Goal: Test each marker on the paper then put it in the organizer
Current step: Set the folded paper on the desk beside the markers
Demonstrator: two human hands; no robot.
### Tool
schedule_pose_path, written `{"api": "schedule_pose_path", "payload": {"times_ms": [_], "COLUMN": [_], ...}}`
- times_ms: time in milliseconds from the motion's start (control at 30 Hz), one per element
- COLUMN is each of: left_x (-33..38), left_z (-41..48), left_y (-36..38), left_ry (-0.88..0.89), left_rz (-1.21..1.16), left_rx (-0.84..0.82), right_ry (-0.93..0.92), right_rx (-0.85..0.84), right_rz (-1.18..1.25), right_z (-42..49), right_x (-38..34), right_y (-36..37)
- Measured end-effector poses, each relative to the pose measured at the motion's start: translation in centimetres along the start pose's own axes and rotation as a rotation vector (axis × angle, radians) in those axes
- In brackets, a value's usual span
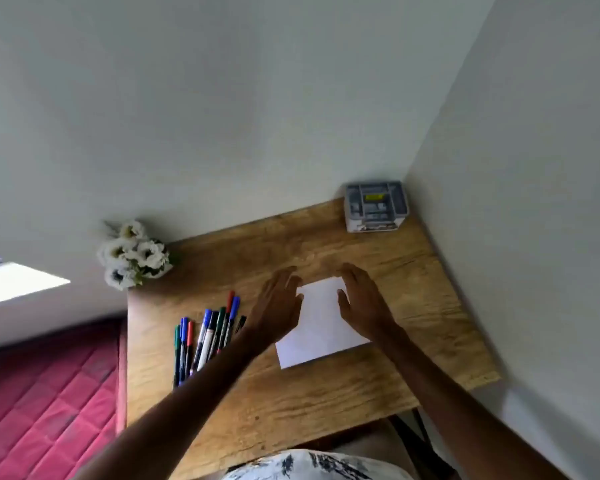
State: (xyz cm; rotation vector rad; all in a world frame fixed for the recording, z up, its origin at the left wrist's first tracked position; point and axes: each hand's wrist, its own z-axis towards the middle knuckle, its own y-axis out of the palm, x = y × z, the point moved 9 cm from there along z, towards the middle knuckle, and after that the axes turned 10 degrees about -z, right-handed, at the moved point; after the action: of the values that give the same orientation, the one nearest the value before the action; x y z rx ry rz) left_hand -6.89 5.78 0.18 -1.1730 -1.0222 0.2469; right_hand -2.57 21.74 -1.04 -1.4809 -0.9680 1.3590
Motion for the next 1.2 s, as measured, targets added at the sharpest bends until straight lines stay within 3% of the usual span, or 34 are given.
{"api": "schedule_pose_path", "payload": {"times_ms": [200, 667, 933, 1200], "left_x": [-2.8, -4.1, -4.8, -4.5], "left_z": [-2.3, -3.9, -4.9, -5.1], "left_y": [6.0, 8.4, 9.0, 8.6], "left_ry": [-0.039, 0.047, 0.043, 0.053], "left_rz": [0.108, 0.048, 0.111, 0.14], "left_rx": [-0.126, 0.022, 0.072, 0.179], "right_ry": [-0.077, -0.258, -0.241, -0.304], "right_rx": [-0.093, 0.113, 0.258, 0.156], "right_rz": [-0.014, 0.033, 0.044, -0.055], "right_z": [-0.6, 0.5, -0.7, -2.9], "right_x": [1.2, 2.6, 2.8, -0.3], "right_y": [6.8, 7.8, 6.9, 8.7]}}
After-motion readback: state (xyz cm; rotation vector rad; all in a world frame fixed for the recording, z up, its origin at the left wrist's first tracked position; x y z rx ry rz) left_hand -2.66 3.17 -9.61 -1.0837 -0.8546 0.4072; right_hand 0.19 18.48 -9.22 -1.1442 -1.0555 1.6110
